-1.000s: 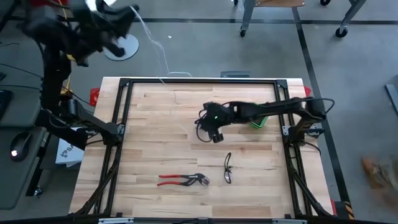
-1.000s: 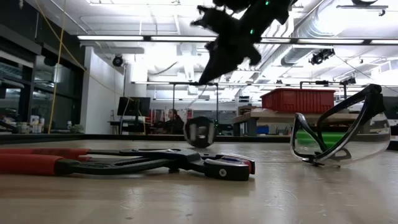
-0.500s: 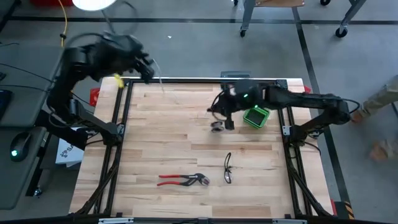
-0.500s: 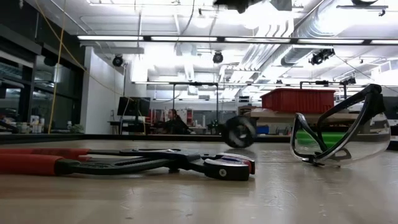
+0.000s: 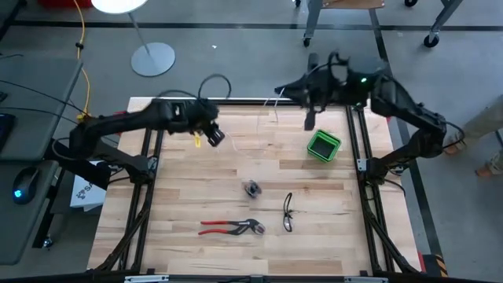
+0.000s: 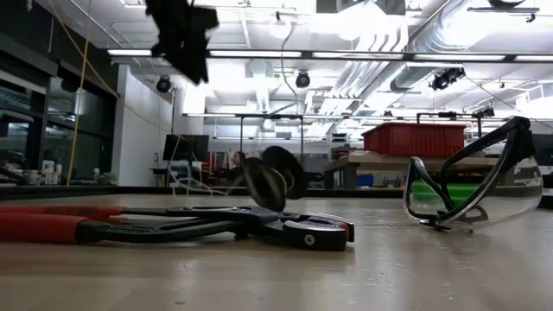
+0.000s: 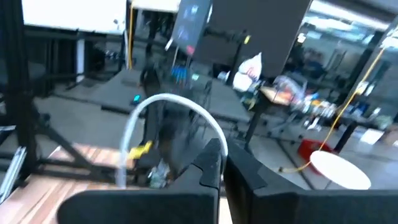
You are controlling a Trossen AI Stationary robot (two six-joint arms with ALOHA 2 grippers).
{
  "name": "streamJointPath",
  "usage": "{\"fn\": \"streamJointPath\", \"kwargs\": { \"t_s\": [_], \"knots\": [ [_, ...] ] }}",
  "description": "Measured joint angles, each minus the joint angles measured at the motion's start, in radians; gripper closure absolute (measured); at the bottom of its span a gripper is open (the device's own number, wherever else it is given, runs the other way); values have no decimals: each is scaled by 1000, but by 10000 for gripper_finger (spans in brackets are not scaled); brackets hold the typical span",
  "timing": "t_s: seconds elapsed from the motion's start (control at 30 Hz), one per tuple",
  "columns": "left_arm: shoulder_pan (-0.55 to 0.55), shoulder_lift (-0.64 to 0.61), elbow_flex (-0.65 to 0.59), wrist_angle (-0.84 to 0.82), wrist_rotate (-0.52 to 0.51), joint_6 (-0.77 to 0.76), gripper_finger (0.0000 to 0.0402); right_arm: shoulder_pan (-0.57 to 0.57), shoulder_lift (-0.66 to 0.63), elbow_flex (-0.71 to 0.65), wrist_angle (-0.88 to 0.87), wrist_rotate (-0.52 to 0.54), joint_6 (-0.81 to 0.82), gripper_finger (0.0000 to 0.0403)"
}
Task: Coil cords
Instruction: Uncoil the wire from the spool
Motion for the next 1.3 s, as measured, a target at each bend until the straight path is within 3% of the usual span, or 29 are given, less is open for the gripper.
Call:
{"fn": "streamJointPath", "kwargs": {
  "t_s": [0.2, 0.43, 0.7, 1.07, 1.2, 1.3],
  "knots": [
    [-51, -34, -172, 9, 2, -98, 252, -45, 0, 109, 2, 5, -23, 403],
    [-103, -86, -269, 61, 1, -159, 252, -89, 0, 205, 100, -1, -17, 403],
    [-110, -113, -295, 109, -33, -192, 252, -91, 11, 281, 332, -74, 62, 403],
    [-110, -113, -295, 207, -36, -151, 252, -87, 142, 483, 417, -185, 216, 403],
    [-110, -115, -294, 248, -34, -109, 252, -90, 163, 461, 569, -198, 311, 403],
    [-109, -127, -294, 264, -34, -104, 252, -97, 179, 463, 572, -208, 358, 403]
  ]
}}
